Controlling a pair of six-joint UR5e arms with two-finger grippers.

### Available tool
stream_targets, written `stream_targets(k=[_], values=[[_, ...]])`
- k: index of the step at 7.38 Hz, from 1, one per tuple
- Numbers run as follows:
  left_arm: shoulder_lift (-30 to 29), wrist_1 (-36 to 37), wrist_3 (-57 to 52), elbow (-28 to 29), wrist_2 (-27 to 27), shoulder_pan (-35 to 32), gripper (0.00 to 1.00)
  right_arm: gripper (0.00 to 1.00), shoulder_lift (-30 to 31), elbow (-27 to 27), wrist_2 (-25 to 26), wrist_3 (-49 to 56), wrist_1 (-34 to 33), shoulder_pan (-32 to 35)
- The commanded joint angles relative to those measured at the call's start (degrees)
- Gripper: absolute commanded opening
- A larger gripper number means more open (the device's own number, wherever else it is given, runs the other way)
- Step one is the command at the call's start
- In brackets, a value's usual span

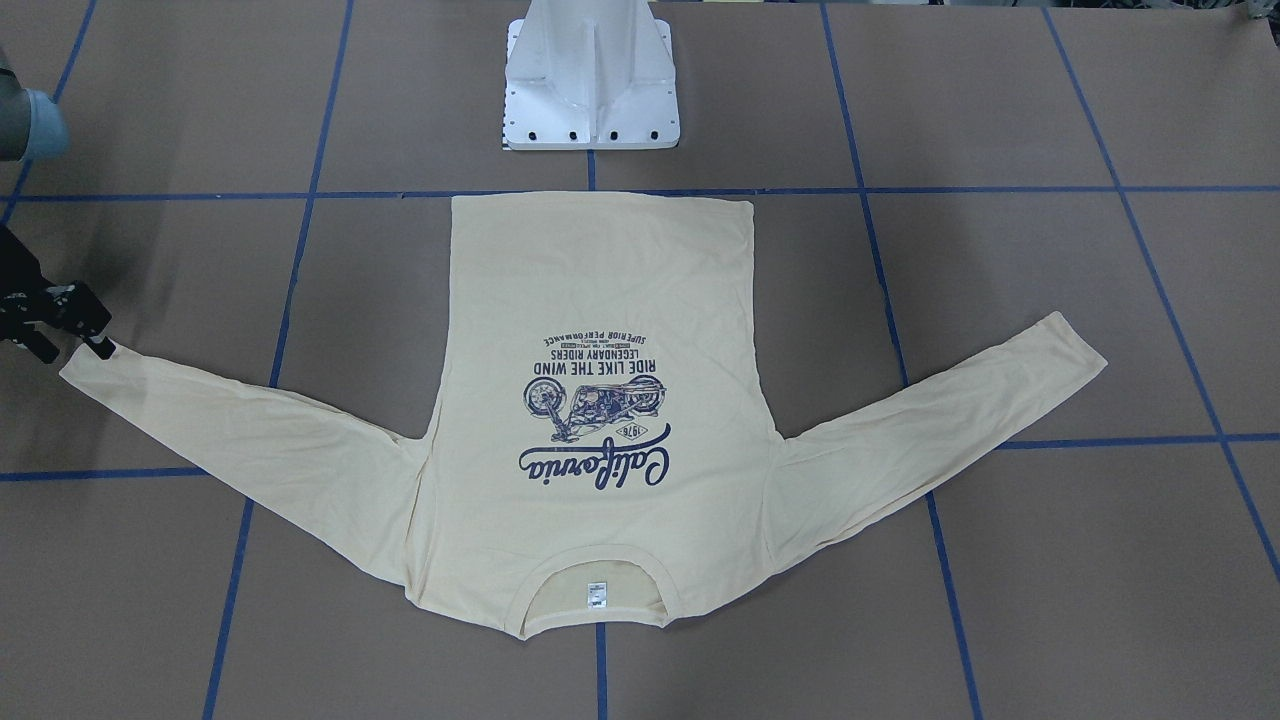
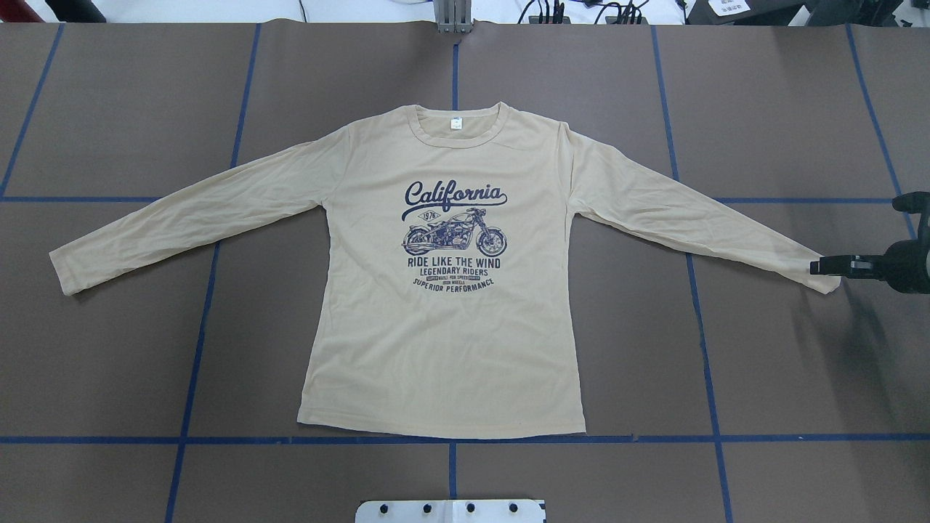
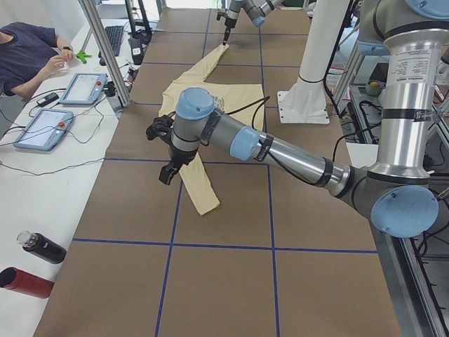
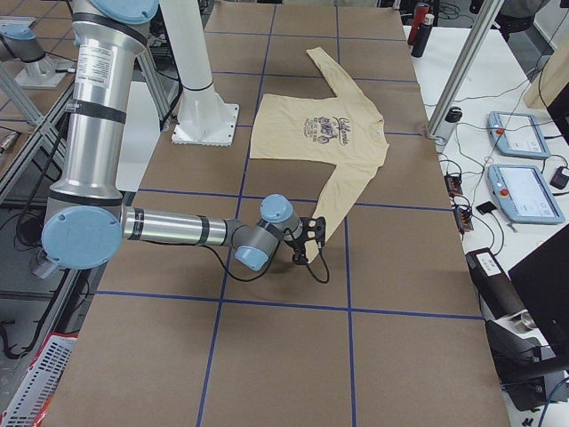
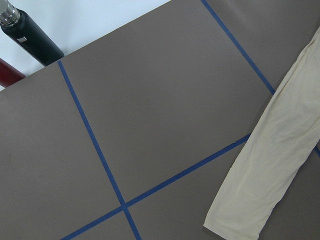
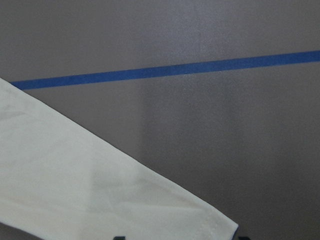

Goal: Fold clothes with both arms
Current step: 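Lower the right gripper onto the cuff of the sleeve nearest it and grasp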

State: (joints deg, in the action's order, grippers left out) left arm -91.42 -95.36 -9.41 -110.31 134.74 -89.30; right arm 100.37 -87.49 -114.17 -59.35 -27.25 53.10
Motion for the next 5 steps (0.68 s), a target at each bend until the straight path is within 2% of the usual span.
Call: stream_targets(k=[1,2,4,5], values=[[0.01,0.0,0.0,0.01,0.0,0.0,1.0,0.76,-0.26,0.92,0.87,0.02,0.09,-0.63],[0.01,0.0,0.0,0.01,0.0,0.0,1.0,0.7,-0.26,0.92,1.57,-0.06,0.09,-1.06],[0.01,0.0,0.0,0.01,0.0,0.0,1.0,0.39,-0.26,0.66,1.49,-0.5,0.09,-1.16],[0.01,0.0,0.0,0.01,0.0,0.0,1.0,0.32,-0.26,0.66,1.49,-0.42,0.09,-1.24]])
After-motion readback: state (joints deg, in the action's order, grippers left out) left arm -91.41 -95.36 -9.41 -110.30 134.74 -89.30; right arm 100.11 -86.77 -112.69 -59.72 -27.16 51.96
